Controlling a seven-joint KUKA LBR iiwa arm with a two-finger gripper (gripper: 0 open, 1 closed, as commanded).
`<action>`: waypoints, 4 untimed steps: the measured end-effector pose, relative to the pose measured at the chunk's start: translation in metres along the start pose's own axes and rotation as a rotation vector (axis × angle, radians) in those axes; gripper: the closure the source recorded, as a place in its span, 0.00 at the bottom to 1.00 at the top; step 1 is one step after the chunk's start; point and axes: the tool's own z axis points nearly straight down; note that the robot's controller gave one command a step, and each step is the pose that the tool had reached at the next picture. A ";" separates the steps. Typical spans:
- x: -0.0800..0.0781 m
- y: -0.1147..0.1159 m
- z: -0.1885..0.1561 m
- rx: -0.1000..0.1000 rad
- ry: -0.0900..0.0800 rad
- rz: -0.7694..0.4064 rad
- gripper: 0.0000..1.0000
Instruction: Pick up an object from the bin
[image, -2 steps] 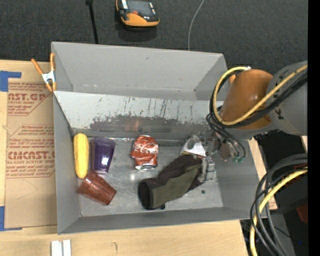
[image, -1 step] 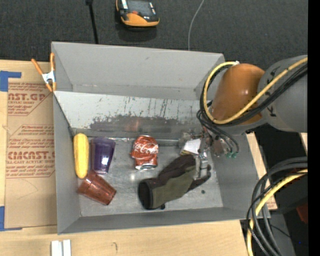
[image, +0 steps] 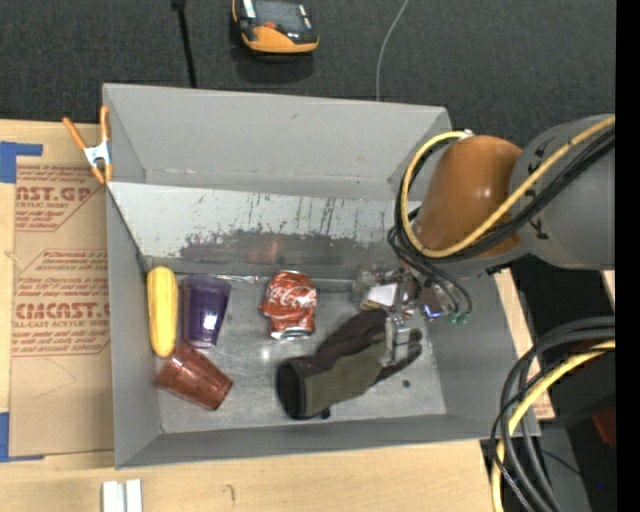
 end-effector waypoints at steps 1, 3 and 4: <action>0.002 0.012 0.068 0.001 0.000 -0.151 0.00; -0.002 0.014 0.081 0.001 -0.011 -0.125 1.00; -0.002 0.014 0.079 0.001 -0.009 -0.124 1.00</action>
Offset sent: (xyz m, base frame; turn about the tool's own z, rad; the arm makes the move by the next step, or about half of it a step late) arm -0.0076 0.0135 -0.0692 -0.0904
